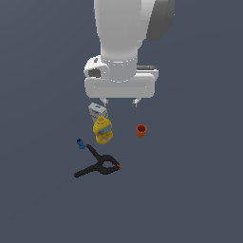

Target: Pick up a designated object from a clutter of objects.

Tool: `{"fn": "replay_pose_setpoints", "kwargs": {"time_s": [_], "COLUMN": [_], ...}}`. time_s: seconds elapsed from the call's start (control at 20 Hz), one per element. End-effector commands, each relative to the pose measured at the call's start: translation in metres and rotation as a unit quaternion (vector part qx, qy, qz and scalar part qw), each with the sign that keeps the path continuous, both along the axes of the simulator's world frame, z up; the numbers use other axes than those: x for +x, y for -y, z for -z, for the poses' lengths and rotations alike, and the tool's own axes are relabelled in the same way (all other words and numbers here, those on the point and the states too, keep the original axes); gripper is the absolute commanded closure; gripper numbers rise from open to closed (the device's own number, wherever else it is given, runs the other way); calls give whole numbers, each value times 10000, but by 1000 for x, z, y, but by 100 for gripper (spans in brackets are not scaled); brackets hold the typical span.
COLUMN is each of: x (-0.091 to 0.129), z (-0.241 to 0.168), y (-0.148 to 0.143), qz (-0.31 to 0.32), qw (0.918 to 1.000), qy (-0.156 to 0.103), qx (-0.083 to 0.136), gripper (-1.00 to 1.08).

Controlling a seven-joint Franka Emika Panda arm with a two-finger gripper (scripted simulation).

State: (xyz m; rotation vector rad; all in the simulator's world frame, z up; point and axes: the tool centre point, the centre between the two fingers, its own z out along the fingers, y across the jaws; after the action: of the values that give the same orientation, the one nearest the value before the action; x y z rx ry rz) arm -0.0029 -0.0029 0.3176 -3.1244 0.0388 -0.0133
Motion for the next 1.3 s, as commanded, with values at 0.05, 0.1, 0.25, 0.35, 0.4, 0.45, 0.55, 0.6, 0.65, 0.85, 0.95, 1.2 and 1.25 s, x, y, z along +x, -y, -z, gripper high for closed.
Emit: {"fn": "replay_pose_setpoints", "kwargs": {"time_s": [0.05, 0.1, 0.25, 0.35, 0.4, 0.45, 0.55, 0.6, 0.65, 0.85, 0.95, 1.2, 1.25], "x": [0, 0, -2, -4, -4, -5, -5, -5, -4, -5, -6, -10, -11], "z": [0, 1, 4, 7, 8, 9, 9, 9, 9, 10, 11, 15, 17], "y": [0, 1, 6, 11, 13, 15, 16, 16, 15, 16, 18, 23, 25], "qz": [0, -1, -2, 5, 12, 21, 40, 46, 46, -5, -63, -294, -356], "qw": [10000, 10000, 10000, 9998, 9998, 9997, 9997, 9997, 9997, 9997, 9997, 9993, 9991], "qy": [-3, -11, -68, -127, -150, -169, -188, -189, -189, -177, -176, -172, -171], "qx": [-3, -11, -65, -120, -142, -159, -176, -176, -176, -167, -168, -172, -172], "gripper": [-92, -92, -92, -92, -92, -92, -92, -92, -92, -92, -92, -92, -92]}}
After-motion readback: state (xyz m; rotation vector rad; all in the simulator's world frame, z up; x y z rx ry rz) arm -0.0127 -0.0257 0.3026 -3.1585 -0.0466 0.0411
